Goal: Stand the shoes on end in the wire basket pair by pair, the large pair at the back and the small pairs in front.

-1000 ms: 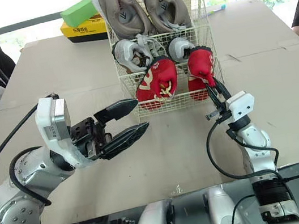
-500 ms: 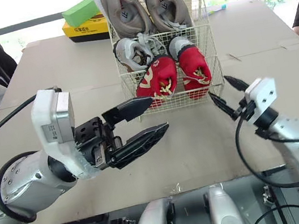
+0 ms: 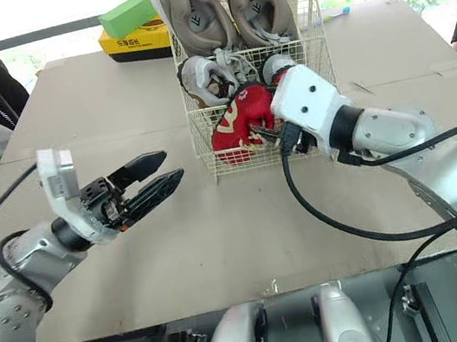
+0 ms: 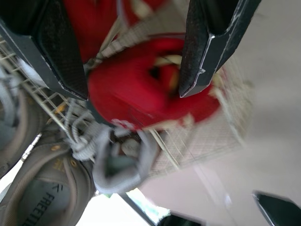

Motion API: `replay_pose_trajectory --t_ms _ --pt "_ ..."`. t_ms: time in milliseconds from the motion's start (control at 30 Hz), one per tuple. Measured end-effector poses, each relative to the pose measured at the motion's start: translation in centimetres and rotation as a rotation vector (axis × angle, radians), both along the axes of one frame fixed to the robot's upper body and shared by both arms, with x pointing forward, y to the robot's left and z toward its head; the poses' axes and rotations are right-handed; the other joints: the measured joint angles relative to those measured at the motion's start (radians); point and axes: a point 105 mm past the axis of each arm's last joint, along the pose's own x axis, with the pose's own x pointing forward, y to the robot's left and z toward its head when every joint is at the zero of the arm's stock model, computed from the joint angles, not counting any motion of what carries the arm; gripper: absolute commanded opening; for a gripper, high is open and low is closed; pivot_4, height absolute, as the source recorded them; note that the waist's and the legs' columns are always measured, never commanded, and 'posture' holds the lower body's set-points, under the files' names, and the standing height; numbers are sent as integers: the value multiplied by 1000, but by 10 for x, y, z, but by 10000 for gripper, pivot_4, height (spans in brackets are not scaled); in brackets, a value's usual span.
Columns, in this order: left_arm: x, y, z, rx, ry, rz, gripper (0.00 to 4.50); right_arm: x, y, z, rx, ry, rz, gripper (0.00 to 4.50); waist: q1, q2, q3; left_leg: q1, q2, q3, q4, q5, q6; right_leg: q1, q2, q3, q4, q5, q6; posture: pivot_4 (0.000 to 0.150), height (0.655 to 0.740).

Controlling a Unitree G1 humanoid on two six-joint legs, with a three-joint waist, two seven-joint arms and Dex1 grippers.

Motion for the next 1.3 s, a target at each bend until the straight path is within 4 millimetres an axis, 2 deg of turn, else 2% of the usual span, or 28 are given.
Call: replay_pose_trajectory --t_ms 133,167,200,267,333,400,500,700,833,1000,1100,1167,1233,1300 --pt "-6 7 -17 6 -17 -24 38165 12 5 -1 -103 -117 -26 28476 -3 0 0 -2 2 0 -1 0 0 -4 -3 1 0 0 0 1500 7400" --pt "-10 10 -24 7 -12 -28 38165 13 5 -2 -123 -134 -26 22511 -4 0 0 -2 3 0 -1 0 0 -4 -5 1 0 0 0 1500 7400" --pt "-10 10 -25 7 -9 -29 38165 13 6 -3 -125 -136 -25 20848 -4 0 0 -2 3 0 -1 0 0 -4 -5 1 1 0 0 1500 7400" --pt "-15 14 -27 7 -21 -28 38165 14 7 -3 -139 -152 -21 10868 -4 0 0 -2 3 -1 -1 0 0 -4 -6 0 1 0 0 1500 7400" --pt "-18 17 -28 13 -35 -28 38165 17 7 -2 -134 -170 -33 3721 -3 0 0 -1 3 -1 -1 0 0 -4 -6 0 2 0 0 1500 7400" --pt "-27 23 -35 13 -30 -27 38165 19 9 4 -92 -177 -37 209 -9 0 0 -1 3 1 -1 0 0 -4 -6 2 3 1 0 1500 7400" --pt "-37 24 -42 23 -29 -63 38165 17 11 9 -87 -197 -21 209 -10 1 0 -1 3 0 -1 0 0 -5 -5 1 4 0 0 1500 7400" --pt "-44 22 -45 29 -54 -104 38165 9 28 17 -206 -325 61 209 -19 1 1 -2 3 0 -3 0 0 -6 -6 1 4 0 0 1500 7400" --pt "-46 21 -46 30 -60 -113 38165 1 39 18 -248 -407 117 209 -22 1 1 -2 3 0 -3 0 0 -6 -6 0 4 0 0 1500 7400" --pt "-44 21 -46 31 -66 -113 38165 -2 42 11 -262 -395 139 209 -21 1 0 -2 3 -1 -3 0 0 -6 -6 0 4 0 0 1500 7400" --pt "-42 18 -44 27 -70 -121 38165 -3 39 9 -252 -345 135 10499 -20 0 0 -2 2 -1 -3 0 0 -6 -6 -1 4 0 0 1500 7400" --pt "-41 17 -44 21 -64 -120 38165 -2 39 6 -262 -330 135 21979 -21 0 0 -2 2 -1 -3 0 0 -6 -7 -1 5 1 0 1500 7400" --pt "-39 15 -44 19 -58 -121 38165 -1 38 5 -270 -325 133 29837 -22 0 0 -2 2 -1 -3 0 0 -6 -7 -1 5 0 0 1500 7400" --pt "-37 9 -44 13 -53 -136 38165 -1 33 6 -276 -313 128 29837 -21 0 0 -2 2 -1 -3 0 0 -6 -6 -1 5 1 0 1500 7400"
